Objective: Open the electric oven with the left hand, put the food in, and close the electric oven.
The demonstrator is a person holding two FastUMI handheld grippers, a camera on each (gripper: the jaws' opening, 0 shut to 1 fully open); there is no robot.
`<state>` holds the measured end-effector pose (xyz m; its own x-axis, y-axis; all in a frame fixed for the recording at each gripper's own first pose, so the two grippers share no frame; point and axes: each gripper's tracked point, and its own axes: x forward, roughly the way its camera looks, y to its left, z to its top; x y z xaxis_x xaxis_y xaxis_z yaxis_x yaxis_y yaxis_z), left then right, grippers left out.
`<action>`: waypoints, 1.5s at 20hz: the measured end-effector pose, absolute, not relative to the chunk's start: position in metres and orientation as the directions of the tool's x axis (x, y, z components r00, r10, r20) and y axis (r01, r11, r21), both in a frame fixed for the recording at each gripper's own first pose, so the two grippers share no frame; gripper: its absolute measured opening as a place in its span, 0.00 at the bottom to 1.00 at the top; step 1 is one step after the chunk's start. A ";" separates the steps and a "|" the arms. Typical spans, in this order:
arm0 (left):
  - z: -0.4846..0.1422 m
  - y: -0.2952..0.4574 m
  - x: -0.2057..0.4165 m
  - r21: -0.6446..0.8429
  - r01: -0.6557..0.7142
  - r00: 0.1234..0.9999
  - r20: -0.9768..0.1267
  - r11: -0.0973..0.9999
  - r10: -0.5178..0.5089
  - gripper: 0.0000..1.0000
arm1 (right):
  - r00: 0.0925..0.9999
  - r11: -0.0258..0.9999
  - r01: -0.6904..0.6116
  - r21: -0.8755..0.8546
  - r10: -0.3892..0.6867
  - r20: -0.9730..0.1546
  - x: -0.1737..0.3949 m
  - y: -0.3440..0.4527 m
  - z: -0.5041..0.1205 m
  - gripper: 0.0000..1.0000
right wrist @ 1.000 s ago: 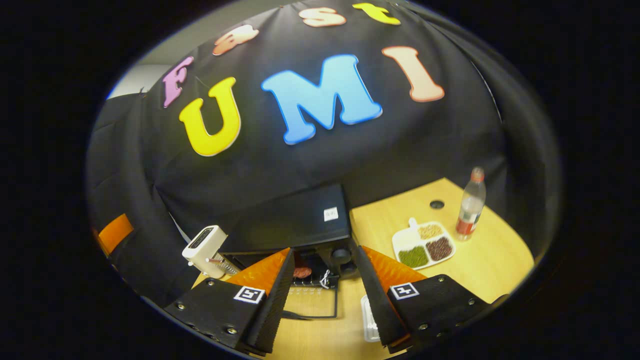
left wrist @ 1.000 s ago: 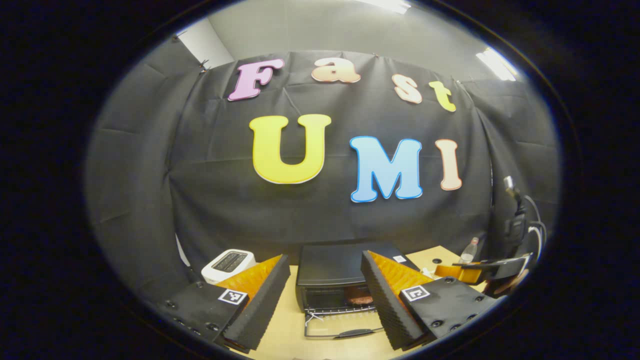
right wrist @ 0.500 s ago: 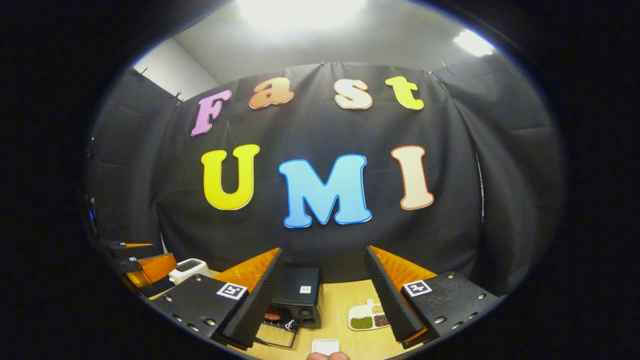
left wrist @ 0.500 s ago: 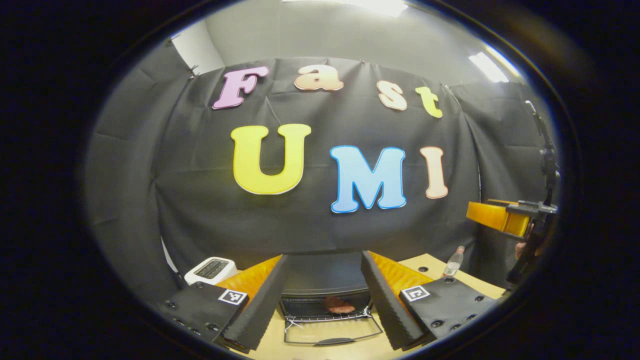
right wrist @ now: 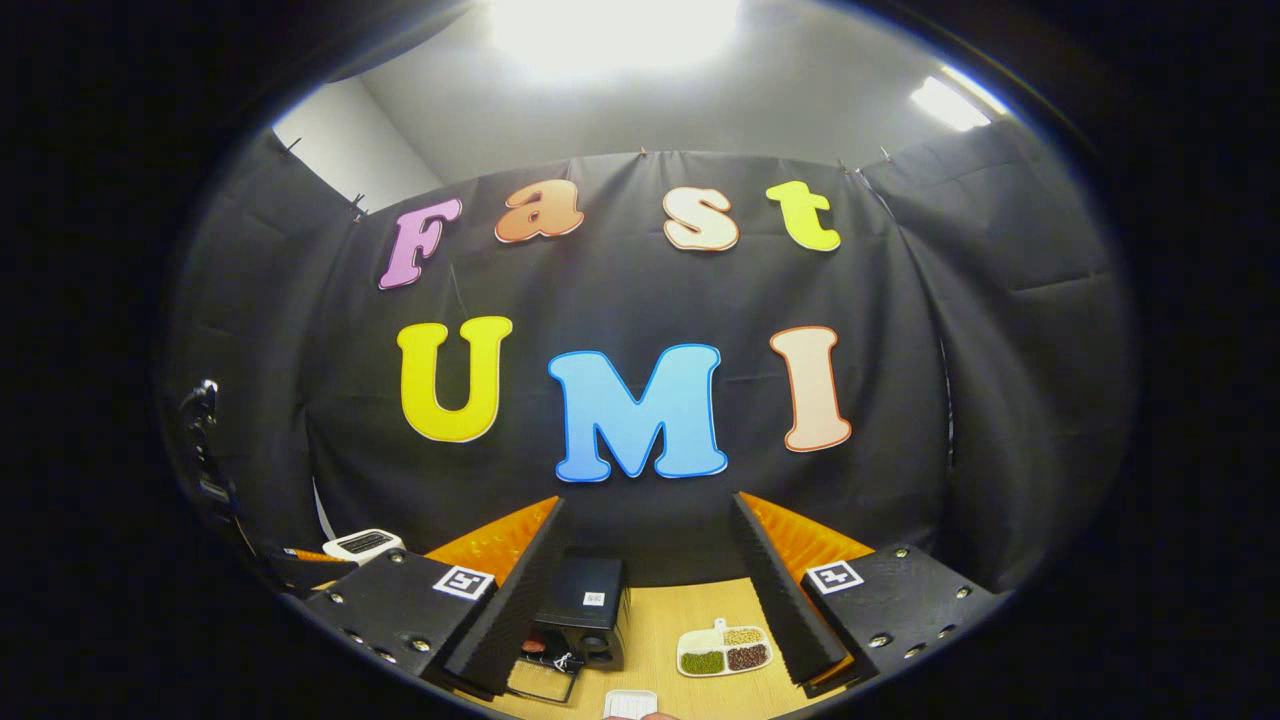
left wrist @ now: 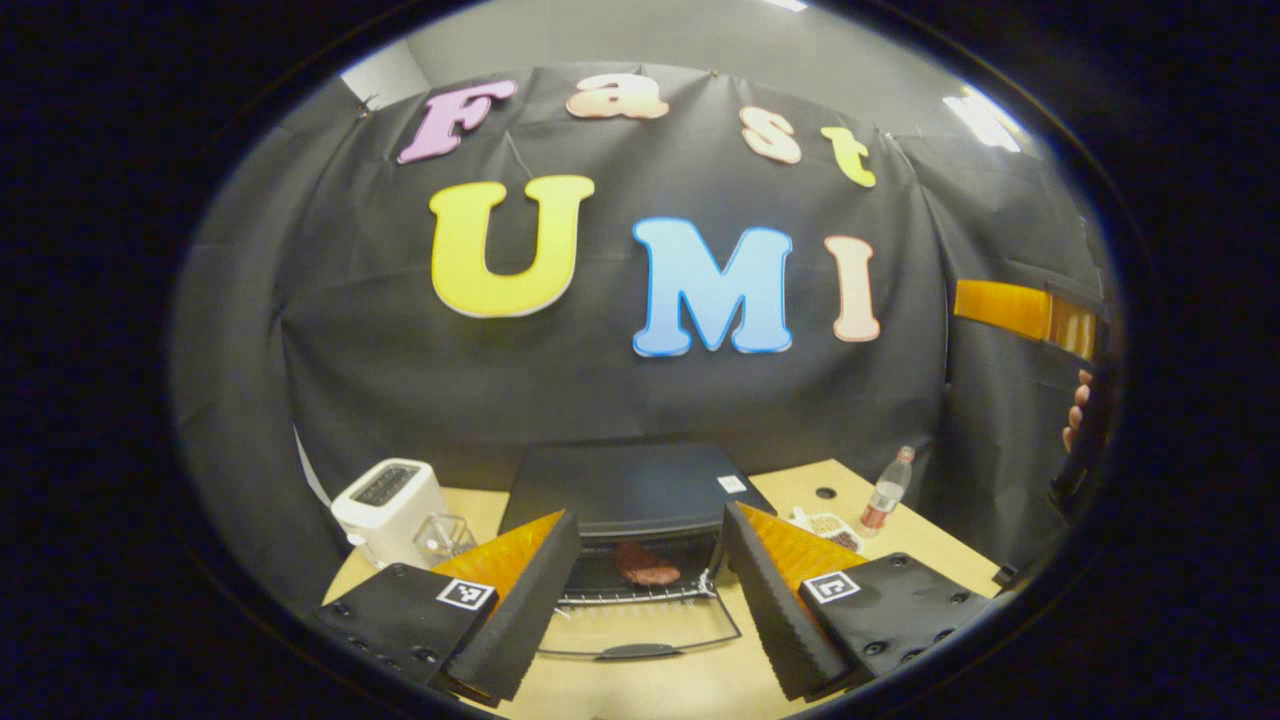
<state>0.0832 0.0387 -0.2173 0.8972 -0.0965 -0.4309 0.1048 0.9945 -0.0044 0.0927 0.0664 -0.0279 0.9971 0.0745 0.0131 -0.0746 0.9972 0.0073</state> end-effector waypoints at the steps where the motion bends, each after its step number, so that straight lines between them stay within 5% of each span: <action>1: -0.228 0.039 0.082 -0.007 0.102 0.884 -0.458 0.995 -0.094 0.98 | 0.997 0.997 -0.075 0.011 0.075 0.005 0.093 0.064 -0.029 0.92; 2: -0.238 0.040 0.081 -0.004 0.098 0.873 -0.480 0.995 -0.087 1.00 | 0.998 0.997 -0.070 0.015 0.070 -0.004 0.097 0.062 -0.031 0.98; 6: -0.283 0.041 0.072 0.013 0.094 0.815 -0.575 0.995 -0.070 0.96 | 0.998 0.998 -0.044 0.048 0.046 -0.040 0.101 0.050 -0.044 0.92; 7: -0.294 0.040 0.069 0.013 0.098 0.799 -0.597 0.995 -0.071 0.96 | 0.998 0.998 -0.036 0.052 0.038 -0.047 0.102 0.047 -0.046 0.98; 14: -0.371 0.041 0.037 -0.033 0.067 0.639 -0.766 0.997 -0.069 0.96 | 0.996 0.997 -0.002 0.072 0.009 -0.093 0.108 0.028 -0.062 0.98; 30: -0.507 0.050 0.011 -0.011 0.090 0.317 -0.948 0.996 -0.039 0.98 | 0.992 0.995 0.083 0.063 -0.076 -0.101 0.108 -0.008 -0.067 0.98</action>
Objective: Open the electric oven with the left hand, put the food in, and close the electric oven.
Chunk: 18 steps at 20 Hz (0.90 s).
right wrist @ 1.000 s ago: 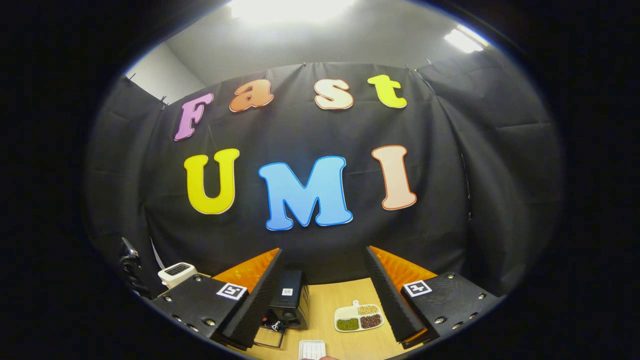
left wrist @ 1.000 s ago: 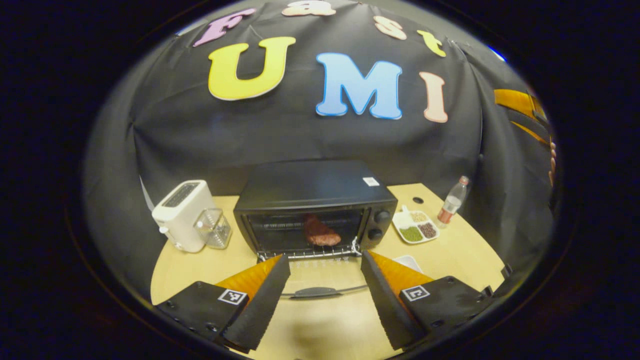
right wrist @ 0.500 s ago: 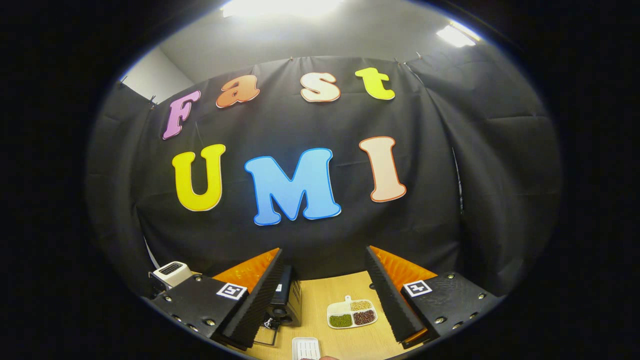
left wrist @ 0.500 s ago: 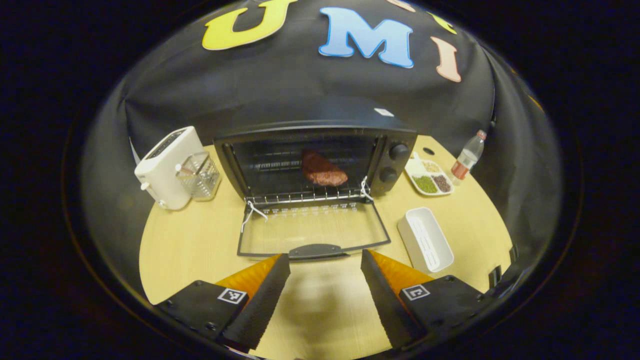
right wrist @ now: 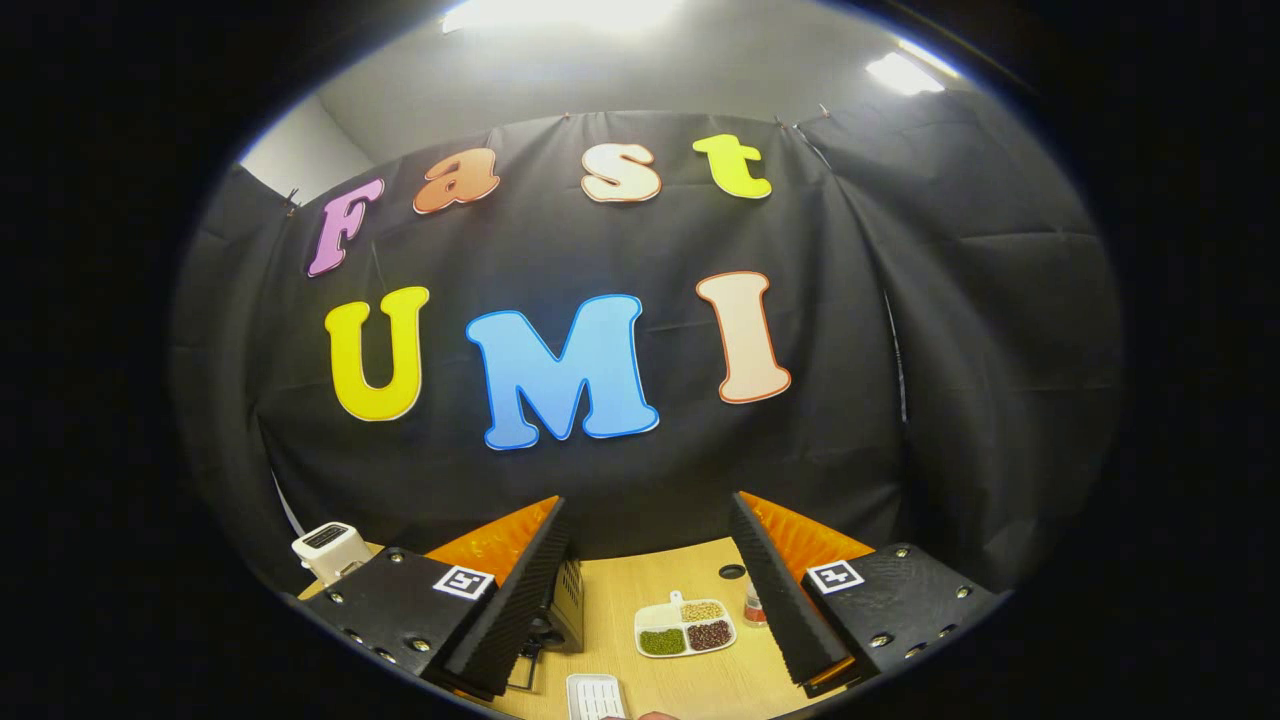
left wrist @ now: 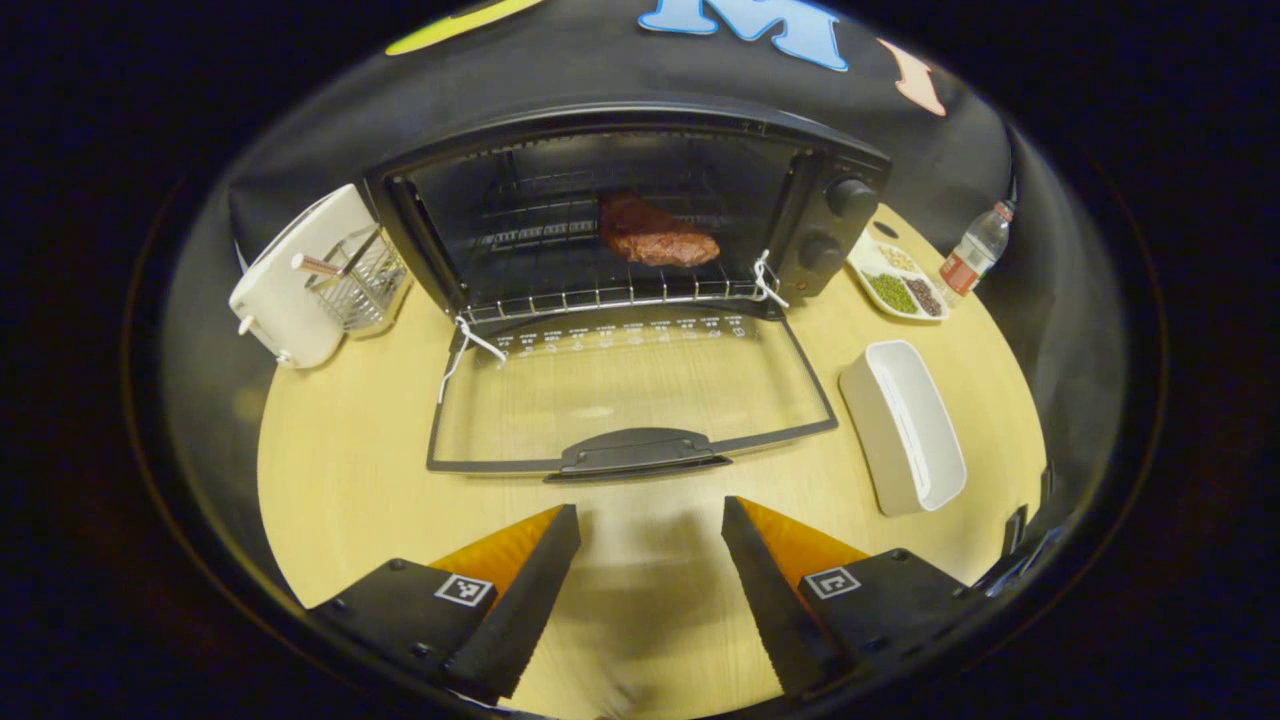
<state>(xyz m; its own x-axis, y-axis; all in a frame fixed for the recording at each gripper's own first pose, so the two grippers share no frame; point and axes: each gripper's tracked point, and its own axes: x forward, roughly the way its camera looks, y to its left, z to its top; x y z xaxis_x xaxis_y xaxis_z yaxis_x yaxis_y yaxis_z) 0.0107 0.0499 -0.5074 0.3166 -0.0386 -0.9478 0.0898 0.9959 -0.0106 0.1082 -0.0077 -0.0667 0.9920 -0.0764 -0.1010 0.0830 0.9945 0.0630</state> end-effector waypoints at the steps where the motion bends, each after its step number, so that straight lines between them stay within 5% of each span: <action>1: -0.511 0.050 0.011 -0.010 0.089 0.308 -0.951 0.996 -0.037 0.98 | 0.992 0.994 0.087 0.060 -0.080 -0.100 0.108 -0.008 -0.066 0.98; 18: -0.553 0.063 0.024 -0.009 0.021 0.193 -0.981 1.000 -0.013 1.00 | 0.992 0.997 0.078 0.024 -0.075 -0.100 0.101 -0.004 -0.065 0.98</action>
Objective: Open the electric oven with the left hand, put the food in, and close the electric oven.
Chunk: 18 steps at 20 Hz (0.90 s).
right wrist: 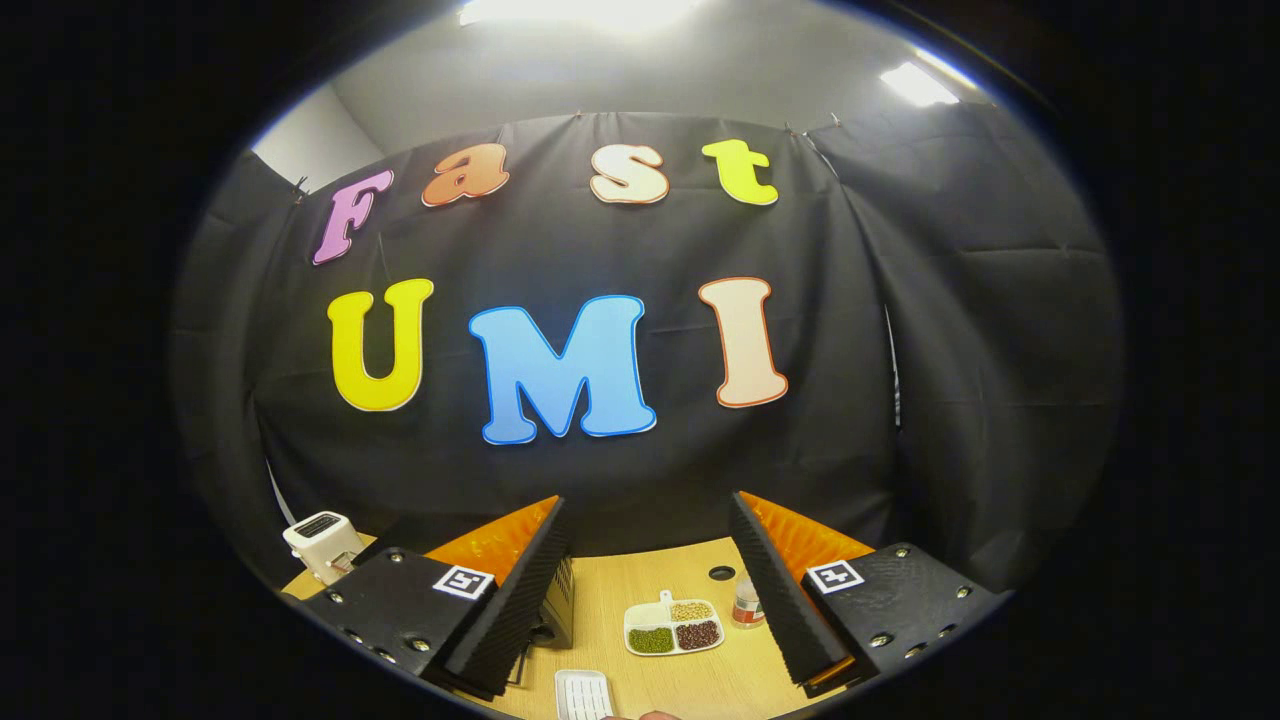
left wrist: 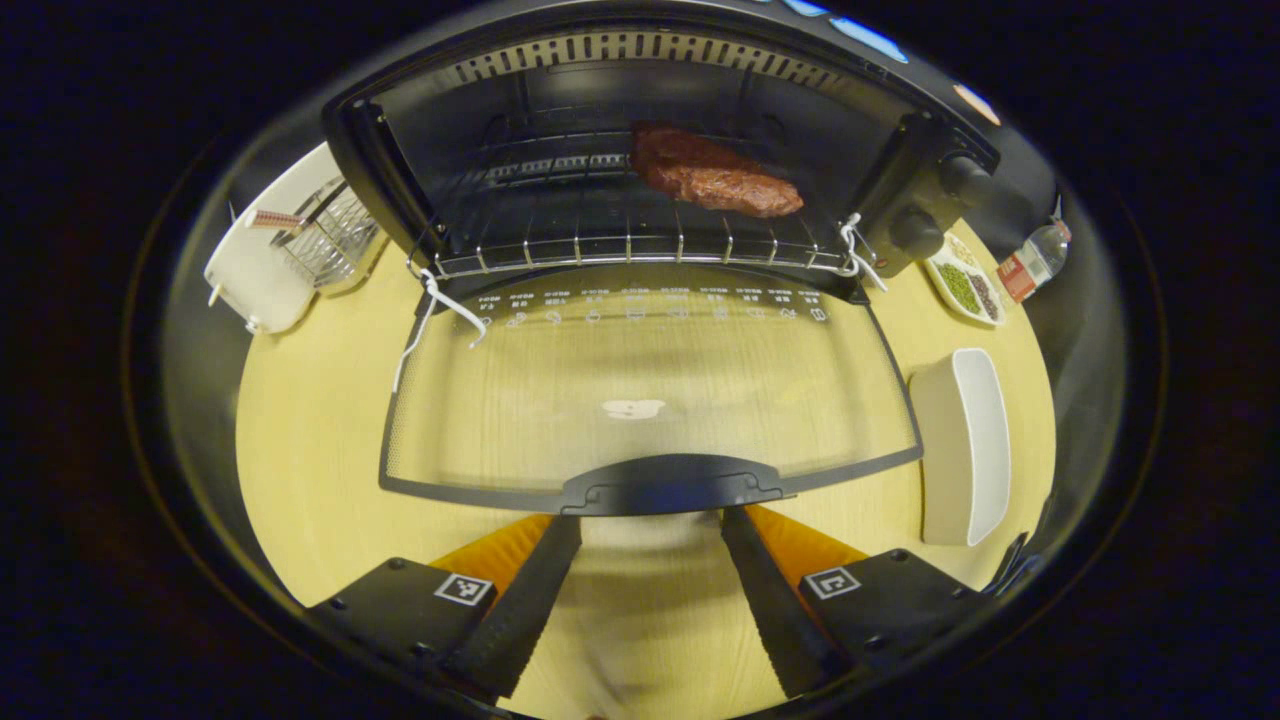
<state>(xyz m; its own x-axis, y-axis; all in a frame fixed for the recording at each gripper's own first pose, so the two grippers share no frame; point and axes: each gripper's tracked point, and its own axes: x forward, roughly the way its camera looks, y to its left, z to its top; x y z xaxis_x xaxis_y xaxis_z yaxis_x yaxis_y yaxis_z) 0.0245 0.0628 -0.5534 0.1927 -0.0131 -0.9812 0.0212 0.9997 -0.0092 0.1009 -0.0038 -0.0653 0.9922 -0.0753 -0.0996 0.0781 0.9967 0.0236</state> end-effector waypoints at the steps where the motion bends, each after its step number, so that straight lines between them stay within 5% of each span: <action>1: -0.552 0.063 0.026 -0.005 0.026 0.196 -0.981 1.000 -0.010 0.97 | 0.992 0.997 0.077 0.025 -0.074 -0.099 0.101 -0.003 -0.065 0.98; 18: -0.496 0.060 0.028 -0.035 0.027 0.334 -0.941 0.999 -0.042 0.96 | 0.996 0.999 0.030 0.027 -0.028 -0.088 0.100 0.016 -0.059 0.98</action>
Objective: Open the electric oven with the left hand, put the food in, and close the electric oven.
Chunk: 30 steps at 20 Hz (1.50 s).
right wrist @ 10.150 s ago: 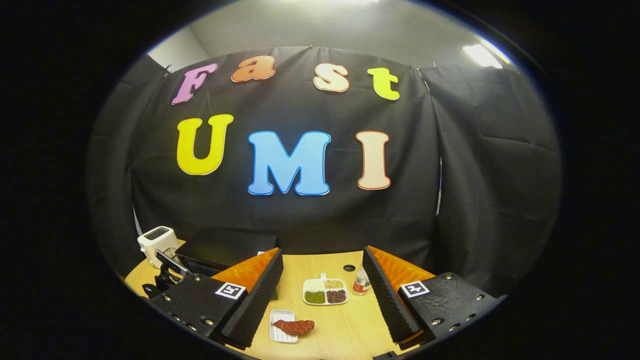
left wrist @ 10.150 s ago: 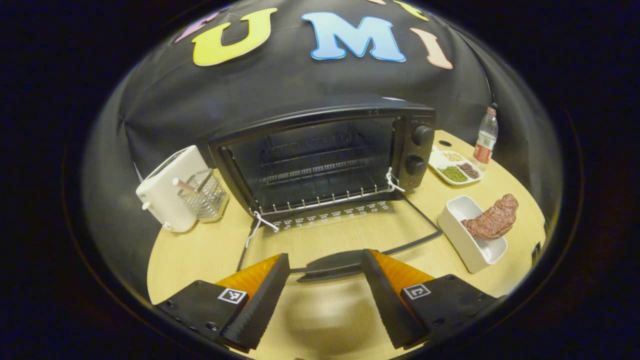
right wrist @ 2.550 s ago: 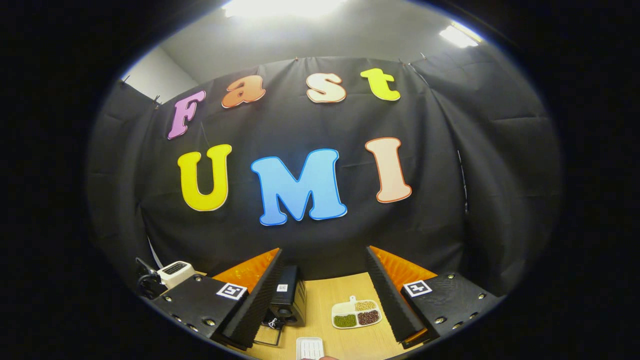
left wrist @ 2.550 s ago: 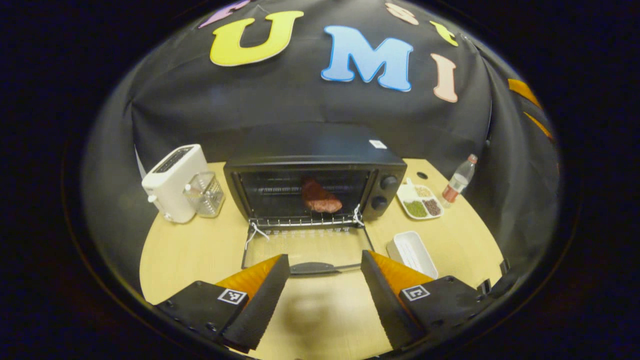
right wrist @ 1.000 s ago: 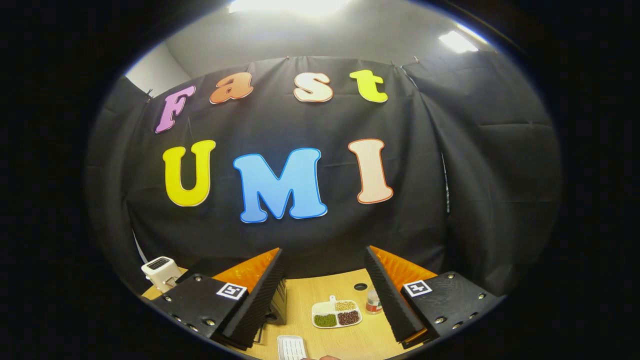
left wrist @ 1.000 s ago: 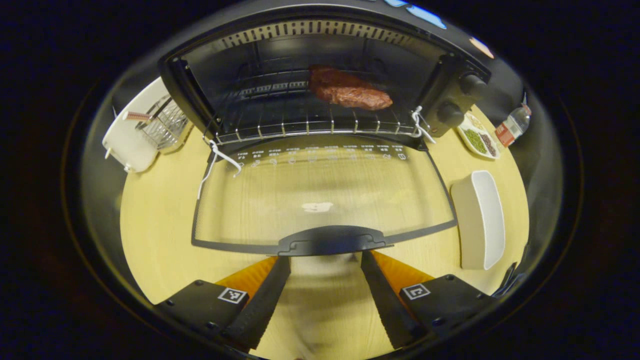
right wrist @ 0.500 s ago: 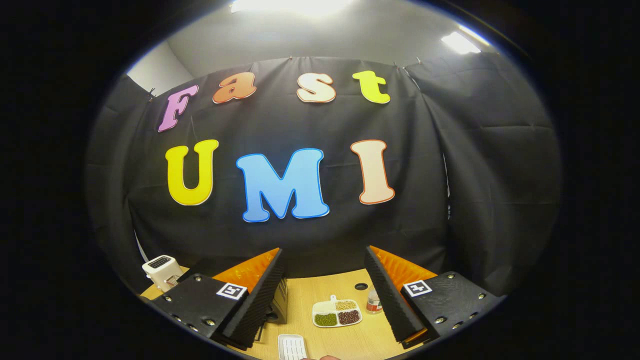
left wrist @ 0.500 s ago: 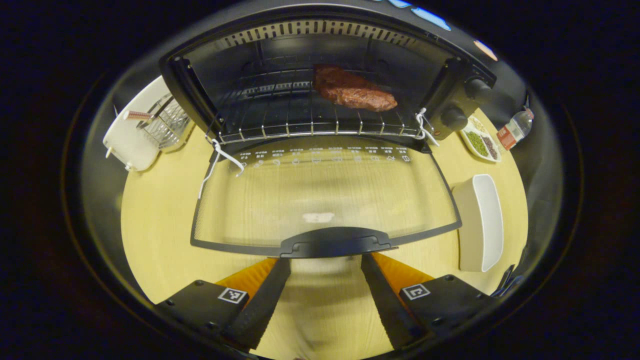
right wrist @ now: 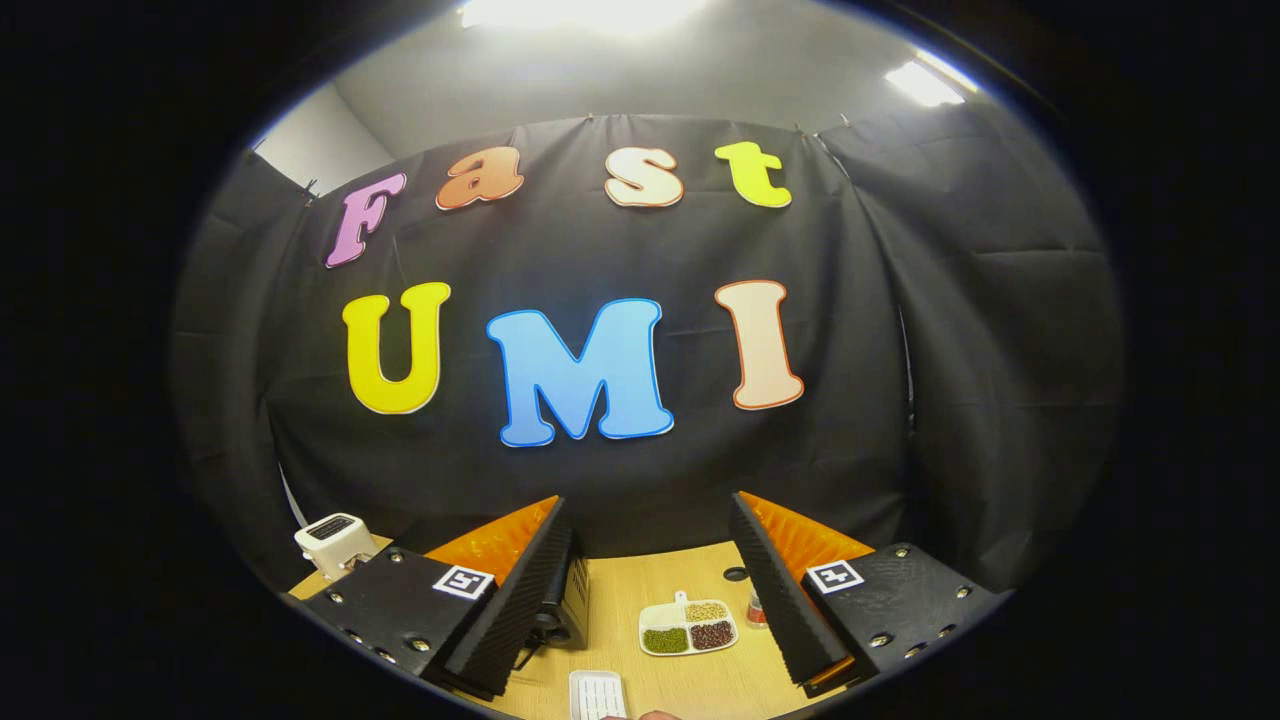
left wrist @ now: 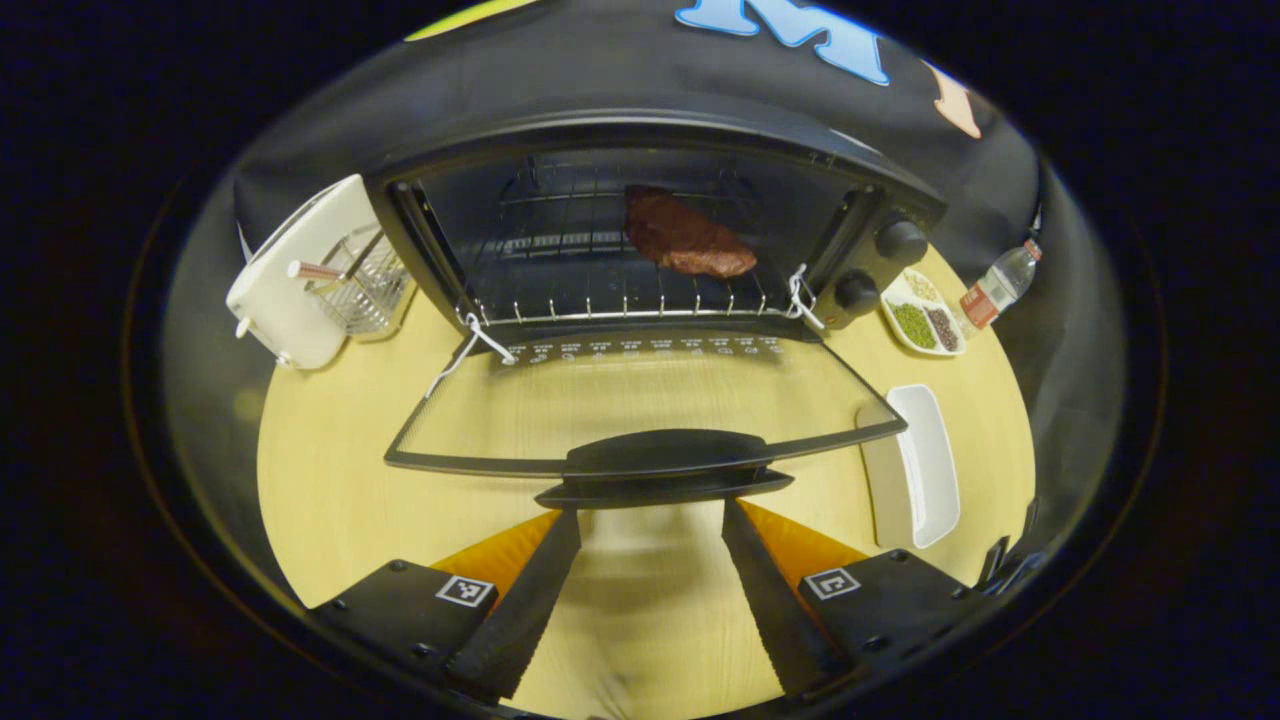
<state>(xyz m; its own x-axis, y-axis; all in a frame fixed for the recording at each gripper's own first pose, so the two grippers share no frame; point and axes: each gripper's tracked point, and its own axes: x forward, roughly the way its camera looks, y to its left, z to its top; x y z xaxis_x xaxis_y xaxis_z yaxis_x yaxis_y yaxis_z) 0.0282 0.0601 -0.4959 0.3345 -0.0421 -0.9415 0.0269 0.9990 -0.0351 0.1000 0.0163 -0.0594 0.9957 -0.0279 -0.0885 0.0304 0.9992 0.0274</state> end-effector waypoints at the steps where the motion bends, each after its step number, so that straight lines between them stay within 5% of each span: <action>1: -0.492 0.060 0.030 -0.039 0.024 0.346 -0.937 0.999 -0.044 0.96 | 0.996 0.999 0.026 0.026 -0.024 -0.085 0.100 0.018 -0.058 0.98; 2: -0.488 0.060 0.031 -0.041 0.022 0.356 -0.934 0.999 -0.046 0.91 | 0.996 0.999 0.023 0.026 -0.020 -0.083 0.100 0.019 -0.057 0.98; 10: -0.467 0.059 0.044 -0.032 0.037 0.430 -0.901 0.999 -0.045 0.91 | 0.997 1.000 0.022 0.021 -0.020 -0.076 0.099 0.018 -0.053 0.98; 13: -0.463 0.058 0.053 -0.036 0.034 0.444 -0.895 0.999 -0.047 0.92 | 0.997 0.999 0.030 0.024 -0.028 -0.074 0.097 0.014 -0.052 0.98; 14: -0.460 0.059 0.054 -0.031 0.035 0.453 -0.891 0.999 -0.044 1.00 | 0.997 0.999 0.032 0.023 -0.030 -0.075 0.097 0.013 -0.052 0.98; 17: -0.451 0.061 0.066 -0.027 0.030 0.484 -0.874 0.999 -0.038 0.92 | 0.996 0.999 0.038 0.020 -0.036 -0.078 0.094 0.008 -0.053 0.98; 22: -0.431 0.073 0.099 0.005 0.021 0.542 -0.840 1.000 -0.007 0.97 | 0.996 0.999 0.044 0.016 -0.043 -0.079 0.089 0.000 -0.052 0.98; 26: -0.389 0.071 0.113 0.004 -0.002 0.642 -0.766 1.000 0.005 1.00 | 0.997 0.999 0.039 0.010 -0.038 -0.070 0.087 -0.006 -0.049 0.98; 30: -0.288 0.061 0.120 0.010 -0.008 0.825 -0.565 1.000 0.012 1.00 | 0.998 1.000 -0.003 0.025 0.005 -0.062 0.093 -0.004 -0.044 0.98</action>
<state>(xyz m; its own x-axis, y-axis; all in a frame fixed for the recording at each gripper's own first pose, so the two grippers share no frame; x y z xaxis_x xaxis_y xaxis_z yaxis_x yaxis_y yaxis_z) 0.1203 0.0607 -0.2884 0.8250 0.0122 -0.5650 -0.0077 0.9999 0.0103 0.0932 -0.0042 -0.0444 0.9980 0.0046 -0.0623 -0.0030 0.9997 0.0254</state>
